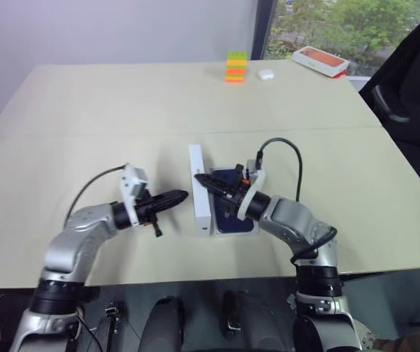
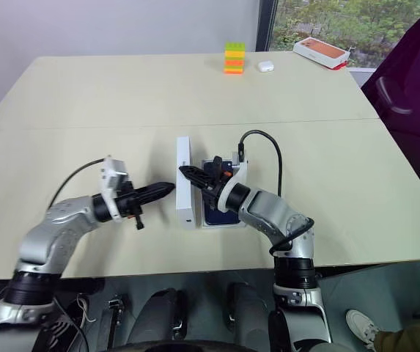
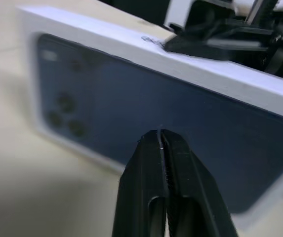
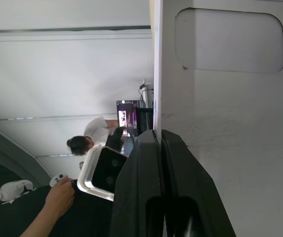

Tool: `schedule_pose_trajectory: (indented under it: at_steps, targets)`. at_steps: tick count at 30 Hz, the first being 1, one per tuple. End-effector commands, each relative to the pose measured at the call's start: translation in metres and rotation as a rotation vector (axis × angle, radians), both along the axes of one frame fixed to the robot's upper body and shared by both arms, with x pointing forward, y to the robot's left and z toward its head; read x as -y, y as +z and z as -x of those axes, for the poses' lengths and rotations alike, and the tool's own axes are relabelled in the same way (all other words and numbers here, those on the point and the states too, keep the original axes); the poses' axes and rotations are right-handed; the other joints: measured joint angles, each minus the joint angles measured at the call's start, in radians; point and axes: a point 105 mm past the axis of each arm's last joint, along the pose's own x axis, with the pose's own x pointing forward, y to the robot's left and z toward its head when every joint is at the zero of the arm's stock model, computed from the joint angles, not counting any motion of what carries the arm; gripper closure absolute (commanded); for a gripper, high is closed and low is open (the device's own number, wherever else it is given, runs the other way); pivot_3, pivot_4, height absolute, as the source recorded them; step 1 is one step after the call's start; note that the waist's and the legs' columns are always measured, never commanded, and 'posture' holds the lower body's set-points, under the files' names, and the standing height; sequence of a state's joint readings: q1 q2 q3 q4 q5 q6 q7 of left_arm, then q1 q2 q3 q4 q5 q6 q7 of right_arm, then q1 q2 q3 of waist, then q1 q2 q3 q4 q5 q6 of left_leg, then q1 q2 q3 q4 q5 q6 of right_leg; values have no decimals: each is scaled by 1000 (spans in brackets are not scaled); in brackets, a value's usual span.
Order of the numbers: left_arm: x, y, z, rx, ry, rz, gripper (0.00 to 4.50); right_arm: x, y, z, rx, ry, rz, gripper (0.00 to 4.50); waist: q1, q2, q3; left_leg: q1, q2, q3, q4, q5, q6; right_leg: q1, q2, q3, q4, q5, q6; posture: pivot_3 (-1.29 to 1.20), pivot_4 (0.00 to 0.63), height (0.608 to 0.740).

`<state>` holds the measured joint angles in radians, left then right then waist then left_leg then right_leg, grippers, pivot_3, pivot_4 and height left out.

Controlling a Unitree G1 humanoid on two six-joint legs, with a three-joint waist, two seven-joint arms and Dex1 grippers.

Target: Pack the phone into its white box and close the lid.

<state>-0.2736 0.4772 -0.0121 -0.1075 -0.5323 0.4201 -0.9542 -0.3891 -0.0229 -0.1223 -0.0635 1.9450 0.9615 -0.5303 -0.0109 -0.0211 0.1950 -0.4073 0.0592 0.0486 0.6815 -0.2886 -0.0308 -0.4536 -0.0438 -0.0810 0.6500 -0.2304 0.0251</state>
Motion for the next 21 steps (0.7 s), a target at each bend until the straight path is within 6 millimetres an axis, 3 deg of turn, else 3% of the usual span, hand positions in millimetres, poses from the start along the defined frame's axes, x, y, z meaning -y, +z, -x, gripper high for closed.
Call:
schedule_pose_trajectory:
  at_steps: [1,4,6,10,13,18,21]
  targets:
    - [10,12,-5,71,-21,4,4466,2,16,8,83,19,-21,4500,-1,0,0,0,0,0,0,0,0,0,0,0,0,0,0,0,150,740]
    - [20,13,-4,74,-47,19,4466,5,16,10,97,15,-28,4500,-2,0,0,0,0,0,0,0,0,0,1,0,0,0,0,0,150,740]
    - [24,12,-2,72,-58,20,4500,8,16,10,106,14,-13,3911,-2,0,0,0,1,0,0,0,0,0,1,0,0,0,0,0,150,740]
    - [30,11,1,58,-71,39,4500,15,14,12,147,31,49,2197,0,0,0,0,1,0,0,0,0,0,1,0,0,0,0,0,150,740]
    - [36,11,1,55,-81,49,4500,28,17,10,196,30,90,652,1,0,0,0,0,0,1,0,0,1,0,0,0,0,0,0,150,740]
    - [48,13,-2,61,-91,69,4500,65,24,11,373,83,276,652,3,0,0,0,-3,0,1,0,0,1,-1,0,-1,0,0,0,150,740]
    - [60,11,-4,48,-115,85,4500,112,27,-10,514,36,554,652,8,0,0,0,-5,-1,1,0,0,2,-2,0,-1,0,1,0,150,740]
